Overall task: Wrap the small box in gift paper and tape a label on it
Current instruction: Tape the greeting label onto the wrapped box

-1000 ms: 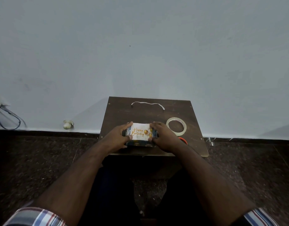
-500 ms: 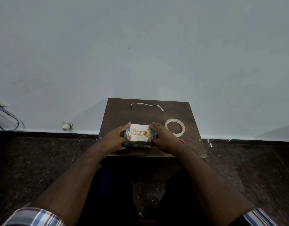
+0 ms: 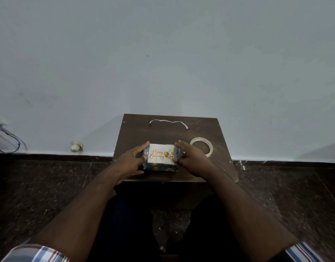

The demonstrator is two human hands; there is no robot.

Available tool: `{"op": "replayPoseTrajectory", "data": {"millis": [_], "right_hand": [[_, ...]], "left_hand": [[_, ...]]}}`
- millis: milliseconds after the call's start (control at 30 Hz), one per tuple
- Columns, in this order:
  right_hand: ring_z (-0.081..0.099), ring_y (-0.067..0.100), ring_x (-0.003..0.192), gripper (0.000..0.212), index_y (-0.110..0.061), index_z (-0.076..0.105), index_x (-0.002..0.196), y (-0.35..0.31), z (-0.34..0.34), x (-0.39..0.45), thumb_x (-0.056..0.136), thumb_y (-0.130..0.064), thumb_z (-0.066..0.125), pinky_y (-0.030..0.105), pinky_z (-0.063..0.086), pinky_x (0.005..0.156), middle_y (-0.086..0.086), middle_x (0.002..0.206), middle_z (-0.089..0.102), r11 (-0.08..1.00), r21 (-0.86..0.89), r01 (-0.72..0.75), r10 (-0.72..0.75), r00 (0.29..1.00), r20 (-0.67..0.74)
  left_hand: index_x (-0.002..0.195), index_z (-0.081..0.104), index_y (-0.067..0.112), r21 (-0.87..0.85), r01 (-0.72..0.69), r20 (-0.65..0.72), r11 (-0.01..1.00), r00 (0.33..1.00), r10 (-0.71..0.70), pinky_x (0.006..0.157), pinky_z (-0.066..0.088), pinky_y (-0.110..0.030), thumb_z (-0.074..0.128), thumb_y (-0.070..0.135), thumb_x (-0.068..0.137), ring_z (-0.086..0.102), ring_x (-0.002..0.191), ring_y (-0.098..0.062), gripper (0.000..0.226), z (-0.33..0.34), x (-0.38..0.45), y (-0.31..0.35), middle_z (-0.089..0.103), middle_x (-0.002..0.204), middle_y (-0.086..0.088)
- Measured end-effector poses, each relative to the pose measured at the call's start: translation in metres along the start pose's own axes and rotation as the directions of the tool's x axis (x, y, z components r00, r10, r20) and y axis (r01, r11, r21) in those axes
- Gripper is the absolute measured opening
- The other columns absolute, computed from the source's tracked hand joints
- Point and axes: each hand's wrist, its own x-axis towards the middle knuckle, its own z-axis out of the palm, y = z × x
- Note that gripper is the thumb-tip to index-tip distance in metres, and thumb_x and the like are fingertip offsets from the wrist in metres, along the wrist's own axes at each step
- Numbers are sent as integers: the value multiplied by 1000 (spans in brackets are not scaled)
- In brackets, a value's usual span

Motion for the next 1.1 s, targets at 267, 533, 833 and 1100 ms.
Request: {"op": "replayPoseTrajectory", "data": {"millis": [267,533,833,1100], "right_hand": [[63,33,108,37,-16,65,120,40,-22,3,84,-11,67,33,49,83,9,117,69,944,-105,-313,275,922,-273],[60,35,105,38,-28,63,118,62,-20,19,82,-28,74,32,46,75,10,112,69,907,-322,-270,210,955,-208],[68,13,90,23,-27,70,99,47,-32,12,87,-8,65,33,56,81,-8,90,74,937,334,-100,244,873,-422],[66,5,69,20,-10,70,103,-17,-30,-37,87,3,69,20,52,59,7,87,76,647,747,154,245,885,-395]], "left_hand": [[147,42,49,39,-53,-70,998,996,56,89,60,-40,54,22,103,49,129,-22,53,5,-2,1,44,154,6],[154,32,42,50,-42,-120,998,992,48,79,60,-35,55,25,103,47,126,-19,59,7,2,-2,40,157,5],[149,46,29,212,-89,-386,973,907,167,101,52,-47,60,29,100,53,124,-21,51,-5,5,0,53,145,-4],[132,64,26,184,-385,-191,904,889,417,79,54,-14,68,24,95,64,97,6,38,43,-34,62,71,114,12]]}}
